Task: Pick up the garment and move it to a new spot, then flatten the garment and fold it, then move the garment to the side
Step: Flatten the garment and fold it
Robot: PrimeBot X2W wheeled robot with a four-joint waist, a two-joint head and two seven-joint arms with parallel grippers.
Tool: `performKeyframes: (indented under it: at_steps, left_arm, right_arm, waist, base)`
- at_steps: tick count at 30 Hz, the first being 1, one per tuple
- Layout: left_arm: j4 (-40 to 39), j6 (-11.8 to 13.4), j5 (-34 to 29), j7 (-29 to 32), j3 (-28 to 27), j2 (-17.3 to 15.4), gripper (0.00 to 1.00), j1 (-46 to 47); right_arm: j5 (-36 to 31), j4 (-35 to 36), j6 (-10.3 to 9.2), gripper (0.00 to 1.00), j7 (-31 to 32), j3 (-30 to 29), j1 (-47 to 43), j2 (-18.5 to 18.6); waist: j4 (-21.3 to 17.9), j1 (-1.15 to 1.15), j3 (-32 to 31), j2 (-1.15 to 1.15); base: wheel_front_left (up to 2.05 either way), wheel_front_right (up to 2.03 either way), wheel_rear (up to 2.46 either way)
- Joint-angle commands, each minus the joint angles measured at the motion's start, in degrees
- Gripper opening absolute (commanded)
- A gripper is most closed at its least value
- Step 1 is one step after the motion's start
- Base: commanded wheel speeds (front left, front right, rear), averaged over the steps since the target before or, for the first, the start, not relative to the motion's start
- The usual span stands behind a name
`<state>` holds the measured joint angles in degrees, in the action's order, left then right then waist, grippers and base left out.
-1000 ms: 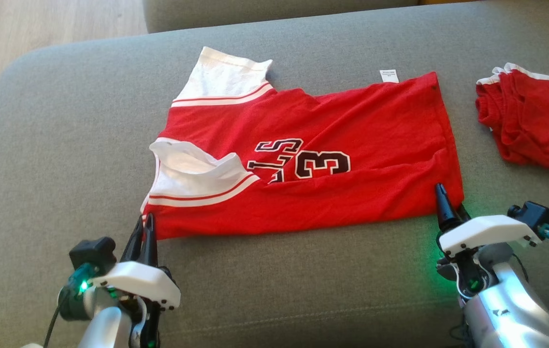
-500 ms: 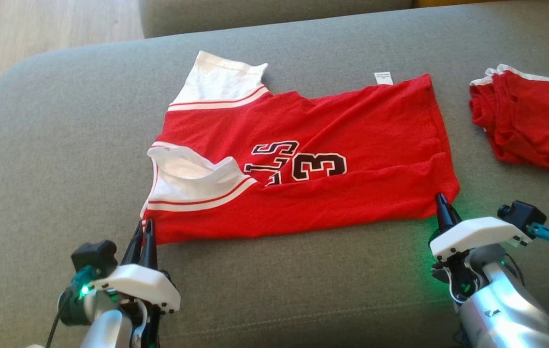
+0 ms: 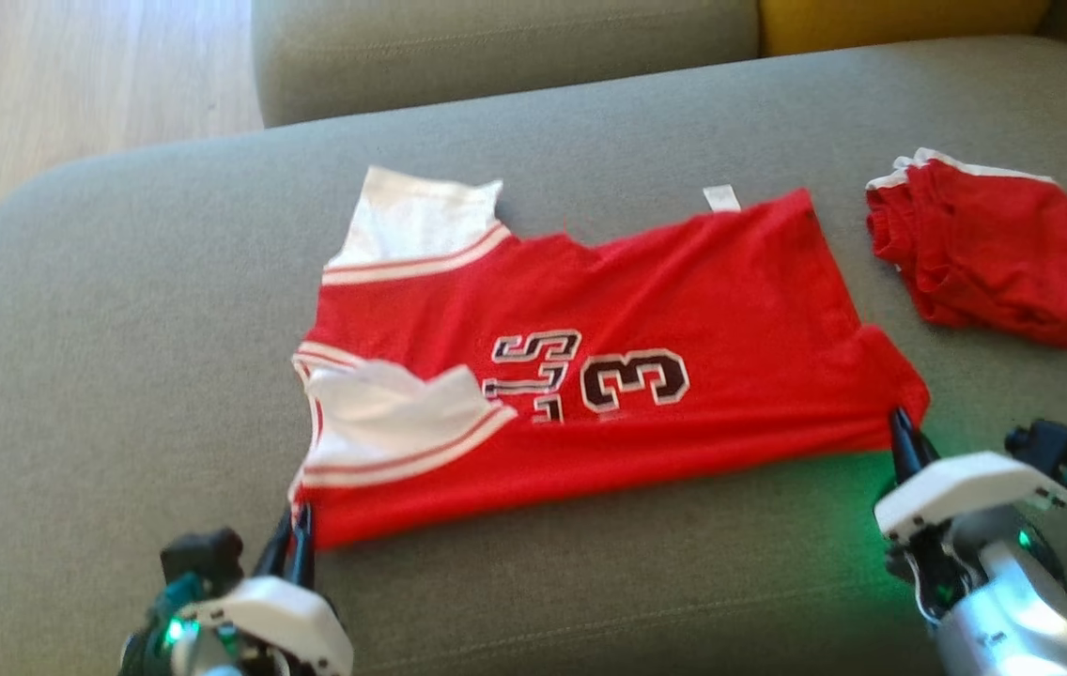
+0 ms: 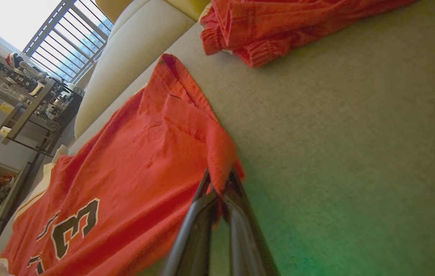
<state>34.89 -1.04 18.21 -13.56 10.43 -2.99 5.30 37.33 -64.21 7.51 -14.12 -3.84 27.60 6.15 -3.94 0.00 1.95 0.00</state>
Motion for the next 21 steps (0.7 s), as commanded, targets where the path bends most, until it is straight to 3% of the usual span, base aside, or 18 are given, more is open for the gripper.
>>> performKeyframes:
  at_steps: [1,14,15,16,17,18,21]
  left_arm:
    - [-1.2,0.2,-0.1,-0.2,-2.0,-1.7,0.00,1.1]
    - [-4.1,-0.8,-0.2,6.2,1.4,-3.0,0.00,-5.6]
    - [-4.6,-0.7,-0.2,6.0,1.4,-3.0,0.28,-5.8]
    - [-5.0,-0.5,-0.2,5.7,1.4,-3.0,0.49,-5.9]
    - [-5.5,-0.3,-0.2,5.4,1.5,-3.0,0.83,-5.9]
    - [-5.9,-0.2,-0.2,5.2,1.5,-2.9,1.00,-5.9]
    - [-7.4,0.0,0.1,4.0,1.3,-2.9,1.00,-5.9]
  right_arm:
    - [-0.5,1.1,-0.02,0.00,-0.5,0.7,0.6,1.3]
    - [-6.1,3.2,-0.02,0.00,6.1,-4.3,-4.2,1.5]
    - [-6.4,3.7,-0.02,0.00,6.4,-4.8,-4.5,1.3]
    - [-6.8,4.4,-0.02,0.00,6.6,-5.4,-4.7,1.0]
    - [-7.1,5.2,-0.02,0.68,6.6,-6.0,-4.9,0.8]
    - [-7.2,6.1,-0.02,1.00,6.9,-6.8,-5.0,0.5]
    - [-8.2,9.8,-0.02,1.00,7.5,-8.3,-5.6,-0.3]
  waist:
    - [-0.3,0.00,-0.4,0.00]
    - [-0.6,0.00,-2.3,0.00]
    - [-0.6,0.00,-2.4,0.00]
    - [-0.6,0.00,-2.4,0.00]
    - [-0.5,0.00,-2.5,0.00]
    - [-0.5,0.00,-2.6,0.00]
    - [-0.6,0.00,-2.7,0.00]
  base:
    - [0.00,0.00,0.00]
    - [0.00,0.00,0.00]
    - [0.00,0.00,0.00]
    - [0.00,0.00,0.00]
    - [0.00,0.00,0.00]
    - [0.00,0.00,0.00]
    - [0.00,0.00,0.00]
